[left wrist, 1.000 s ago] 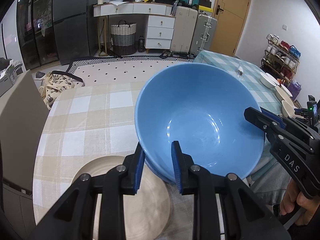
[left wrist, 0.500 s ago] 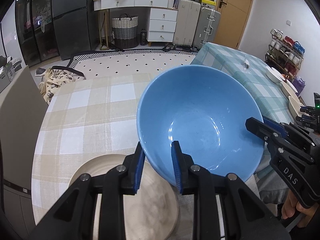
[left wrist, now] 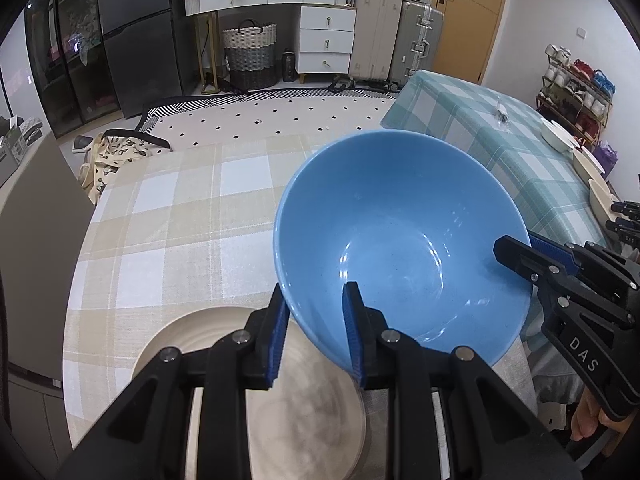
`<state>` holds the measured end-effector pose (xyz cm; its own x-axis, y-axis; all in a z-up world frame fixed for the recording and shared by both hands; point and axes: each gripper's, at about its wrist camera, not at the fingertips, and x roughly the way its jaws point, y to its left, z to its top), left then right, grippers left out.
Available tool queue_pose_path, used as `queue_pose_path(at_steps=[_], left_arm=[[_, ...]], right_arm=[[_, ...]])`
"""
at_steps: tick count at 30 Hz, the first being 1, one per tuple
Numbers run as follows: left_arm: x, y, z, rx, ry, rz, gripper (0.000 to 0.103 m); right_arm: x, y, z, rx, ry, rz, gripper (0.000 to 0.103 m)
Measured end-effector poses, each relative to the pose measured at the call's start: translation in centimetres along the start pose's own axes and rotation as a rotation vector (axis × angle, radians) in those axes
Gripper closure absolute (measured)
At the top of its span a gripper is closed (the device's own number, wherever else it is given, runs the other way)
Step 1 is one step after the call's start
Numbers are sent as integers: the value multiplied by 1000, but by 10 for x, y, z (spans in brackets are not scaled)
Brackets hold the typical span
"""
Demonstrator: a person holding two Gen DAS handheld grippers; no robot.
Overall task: Organize plates and bowls
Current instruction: 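Lower the light blue bowl into the darker blue bowl with both tools, then open both tools and release the nested light blue bowl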
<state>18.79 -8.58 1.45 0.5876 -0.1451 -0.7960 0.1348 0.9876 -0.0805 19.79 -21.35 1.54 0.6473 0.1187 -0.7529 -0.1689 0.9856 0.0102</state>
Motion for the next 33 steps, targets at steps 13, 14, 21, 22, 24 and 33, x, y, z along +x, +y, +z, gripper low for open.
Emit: queue_pose_path(at_steps=[13, 14, 21, 22, 24, 33], left_arm=[[18, -2, -4, 22, 39, 32, 79], [20, -2, -4, 22, 41, 34, 79], [26, -4, -5, 41, 51, 52, 78], [26, -4, -5, 42, 51, 53, 78], [26, -5, -6, 47, 49, 58, 78], [27, -12, -9, 94, 40, 93, 75]], right_arm=[[17, 1, -4, -13, 43, -24, 85], [19, 1, -4, -14, 48, -27, 85], [27, 2, -7, -23, 79, -41, 85], [28, 2, -7, -25, 83, -43, 85], [31, 2, -8, -28, 88, -46, 84], [35, 4, -12, -45, 103, -44, 74]])
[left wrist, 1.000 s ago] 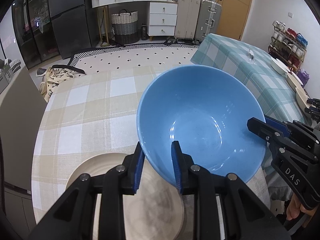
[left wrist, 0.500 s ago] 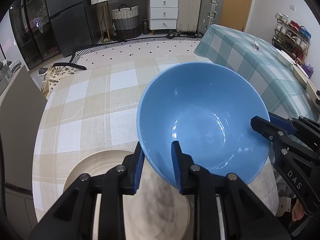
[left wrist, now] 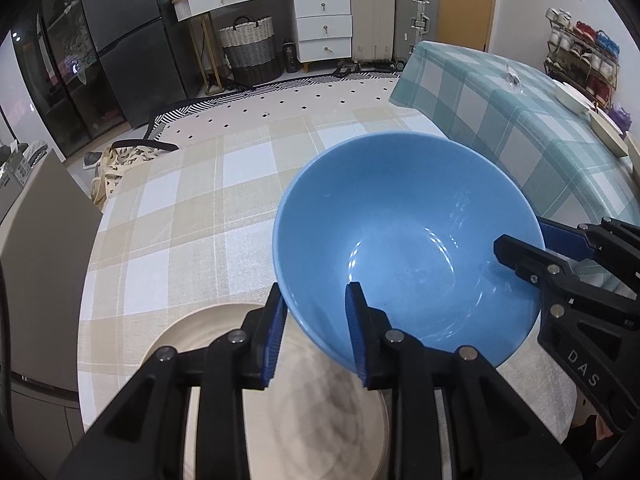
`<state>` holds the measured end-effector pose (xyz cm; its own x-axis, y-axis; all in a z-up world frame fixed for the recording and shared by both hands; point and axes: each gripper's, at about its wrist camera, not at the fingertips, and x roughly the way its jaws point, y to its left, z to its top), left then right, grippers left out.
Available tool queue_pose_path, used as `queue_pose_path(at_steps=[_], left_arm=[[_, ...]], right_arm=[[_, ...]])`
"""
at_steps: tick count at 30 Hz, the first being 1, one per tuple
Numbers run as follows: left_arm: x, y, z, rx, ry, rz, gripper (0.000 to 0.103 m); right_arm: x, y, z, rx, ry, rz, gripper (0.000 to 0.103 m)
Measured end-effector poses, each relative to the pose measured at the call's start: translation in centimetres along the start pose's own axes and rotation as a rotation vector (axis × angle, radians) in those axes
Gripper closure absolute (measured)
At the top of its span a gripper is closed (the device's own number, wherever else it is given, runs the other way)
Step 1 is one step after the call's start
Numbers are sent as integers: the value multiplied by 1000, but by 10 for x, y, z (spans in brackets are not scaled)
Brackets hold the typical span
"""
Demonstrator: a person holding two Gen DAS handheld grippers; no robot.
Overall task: Organize plates and bowls
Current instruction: 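Open both tools and release the nested light blue bowl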
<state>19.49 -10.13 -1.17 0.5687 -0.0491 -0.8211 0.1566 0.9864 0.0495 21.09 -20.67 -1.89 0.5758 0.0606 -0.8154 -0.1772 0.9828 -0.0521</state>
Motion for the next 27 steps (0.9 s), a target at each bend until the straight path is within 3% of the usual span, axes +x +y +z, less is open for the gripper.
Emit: queue_pose_path(at_steps=[17, 23, 27], left_arm=[[7, 6, -2, -18, 43, -36, 68], [9, 19, -2, -68, 63, -59, 49], [7, 25, -1, -88, 63, -87, 47]], right_arm=[[5, 13, -5, -95, 5, -66, 65], [5, 10, -6, -105, 2, -80, 47], [1, -1, -4, -52, -14, -40, 23]])
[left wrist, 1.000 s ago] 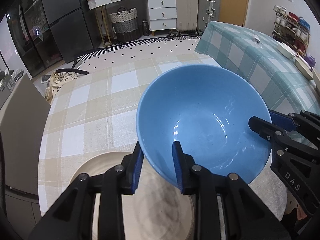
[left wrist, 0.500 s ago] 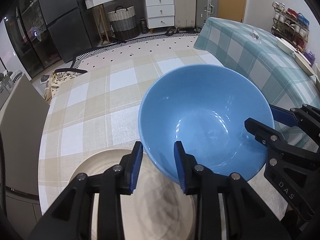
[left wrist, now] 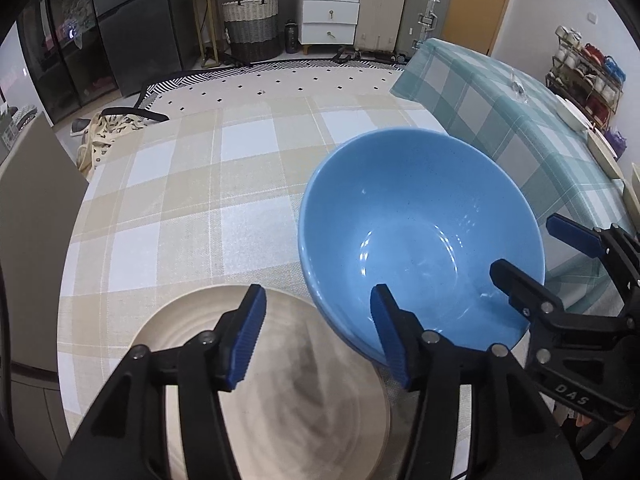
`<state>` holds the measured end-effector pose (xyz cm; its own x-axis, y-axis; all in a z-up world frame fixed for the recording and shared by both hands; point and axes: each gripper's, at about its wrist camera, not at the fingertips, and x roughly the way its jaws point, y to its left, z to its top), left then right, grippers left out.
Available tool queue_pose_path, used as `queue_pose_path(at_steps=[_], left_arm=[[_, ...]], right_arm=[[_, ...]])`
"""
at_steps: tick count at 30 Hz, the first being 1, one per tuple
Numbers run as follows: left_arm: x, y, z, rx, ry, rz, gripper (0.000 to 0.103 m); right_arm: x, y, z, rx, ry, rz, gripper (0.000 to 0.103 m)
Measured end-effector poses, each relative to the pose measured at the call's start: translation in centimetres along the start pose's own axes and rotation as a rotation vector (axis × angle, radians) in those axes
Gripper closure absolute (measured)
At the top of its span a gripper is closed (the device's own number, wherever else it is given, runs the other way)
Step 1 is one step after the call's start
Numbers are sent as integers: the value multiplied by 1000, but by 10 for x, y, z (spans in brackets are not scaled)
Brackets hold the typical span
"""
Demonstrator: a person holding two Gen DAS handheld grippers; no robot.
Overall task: Organize plates and bowls
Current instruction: 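Open both tools and release the nested light blue bowl, then move both tools to opposite rims of the stacked blue bowls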
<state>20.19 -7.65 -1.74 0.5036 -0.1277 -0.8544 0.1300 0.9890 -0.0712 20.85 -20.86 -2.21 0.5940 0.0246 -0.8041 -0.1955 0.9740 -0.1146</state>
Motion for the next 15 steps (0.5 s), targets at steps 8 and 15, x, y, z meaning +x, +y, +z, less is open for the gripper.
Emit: queue_pose_path(at_steps=[8, 15], left_arm=[[-9, 10, 1, -30, -28, -48, 13], [-7, 19, 0, -54, -51, -80, 0]], right_arm=[[-8, -11, 0, 57, -25, 44, 4], [-9, -15, 0, 87, -56, 100, 1]])
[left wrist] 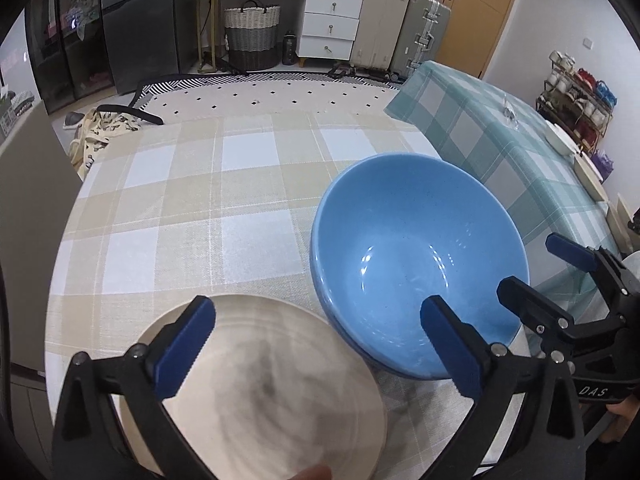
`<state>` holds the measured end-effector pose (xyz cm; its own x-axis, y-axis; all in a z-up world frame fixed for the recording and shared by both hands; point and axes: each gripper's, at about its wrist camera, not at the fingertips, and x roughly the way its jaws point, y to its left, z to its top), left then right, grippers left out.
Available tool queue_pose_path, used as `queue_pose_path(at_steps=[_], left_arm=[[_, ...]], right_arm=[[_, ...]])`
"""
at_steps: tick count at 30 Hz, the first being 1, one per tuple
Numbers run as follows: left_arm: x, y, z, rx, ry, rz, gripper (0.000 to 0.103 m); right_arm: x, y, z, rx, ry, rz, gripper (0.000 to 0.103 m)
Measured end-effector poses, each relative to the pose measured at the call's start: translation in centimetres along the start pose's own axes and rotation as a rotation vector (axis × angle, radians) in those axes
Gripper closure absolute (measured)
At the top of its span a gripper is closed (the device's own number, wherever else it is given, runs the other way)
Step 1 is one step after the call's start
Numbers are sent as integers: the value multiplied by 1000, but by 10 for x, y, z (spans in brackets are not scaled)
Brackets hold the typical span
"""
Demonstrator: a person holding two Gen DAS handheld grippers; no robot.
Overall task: Organize plates and bowls
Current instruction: 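Move both tools to opposite rims of the stacked blue bowls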
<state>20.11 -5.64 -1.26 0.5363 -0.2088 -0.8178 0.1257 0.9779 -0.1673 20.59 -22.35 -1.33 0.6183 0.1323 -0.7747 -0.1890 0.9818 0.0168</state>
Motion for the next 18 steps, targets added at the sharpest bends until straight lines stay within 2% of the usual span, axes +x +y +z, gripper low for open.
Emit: queue_pose_path(at_steps=[6, 18], left_arm=[[7, 5, 3, -22, 4, -3, 0], [20, 21, 5, -98, 19, -10, 0]], right_arm=[[9, -2, 2, 15, 2, 23, 1], [26, -27, 4, 159, 42, 81, 1]])
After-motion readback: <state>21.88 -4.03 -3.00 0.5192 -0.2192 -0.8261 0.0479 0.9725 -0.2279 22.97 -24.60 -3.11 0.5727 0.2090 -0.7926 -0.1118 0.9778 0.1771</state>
